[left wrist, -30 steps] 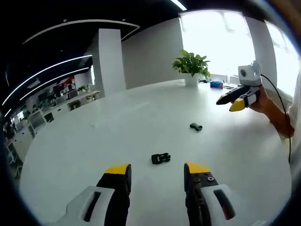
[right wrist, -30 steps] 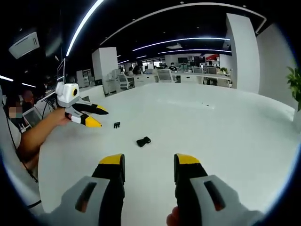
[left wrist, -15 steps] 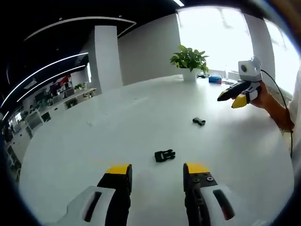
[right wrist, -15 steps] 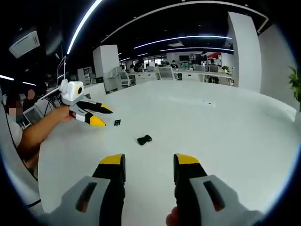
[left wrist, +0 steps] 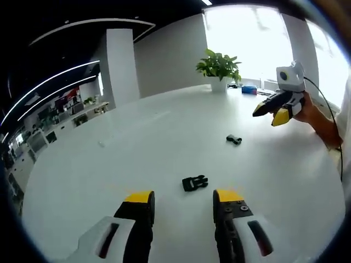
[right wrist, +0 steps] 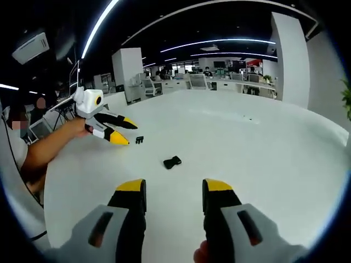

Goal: Snap the two parts of the plastic buckle together until the buckle closes and remains connected.

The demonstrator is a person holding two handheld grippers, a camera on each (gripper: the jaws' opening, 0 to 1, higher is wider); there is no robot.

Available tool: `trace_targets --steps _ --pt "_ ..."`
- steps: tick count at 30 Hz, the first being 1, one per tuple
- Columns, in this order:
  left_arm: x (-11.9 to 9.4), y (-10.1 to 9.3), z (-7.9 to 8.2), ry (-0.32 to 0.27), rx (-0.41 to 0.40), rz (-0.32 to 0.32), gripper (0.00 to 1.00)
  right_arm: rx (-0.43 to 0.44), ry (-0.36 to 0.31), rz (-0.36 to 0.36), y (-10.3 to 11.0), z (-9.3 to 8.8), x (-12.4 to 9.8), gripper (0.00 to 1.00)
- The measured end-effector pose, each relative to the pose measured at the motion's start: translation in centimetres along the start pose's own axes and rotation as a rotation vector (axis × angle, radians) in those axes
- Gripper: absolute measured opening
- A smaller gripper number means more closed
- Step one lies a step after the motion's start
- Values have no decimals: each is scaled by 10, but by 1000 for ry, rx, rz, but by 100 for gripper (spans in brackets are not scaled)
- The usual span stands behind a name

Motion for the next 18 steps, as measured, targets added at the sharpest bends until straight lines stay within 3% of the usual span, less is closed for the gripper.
trace_targets --steps 18 --pt "7 1 4 10 22 11 42 -11 15 16 6 1 6 41"
Point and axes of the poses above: the point that each gripper's makers call its tool centre point, and the gripper's own axes: x roughly forward along the fingers, y roughly to its left, z roughly out of its top, the point moved 1 cm from there along -x, roughly backward along the fingers, and after that the axes turned 10 degrees about z, right-handed, at the moved point
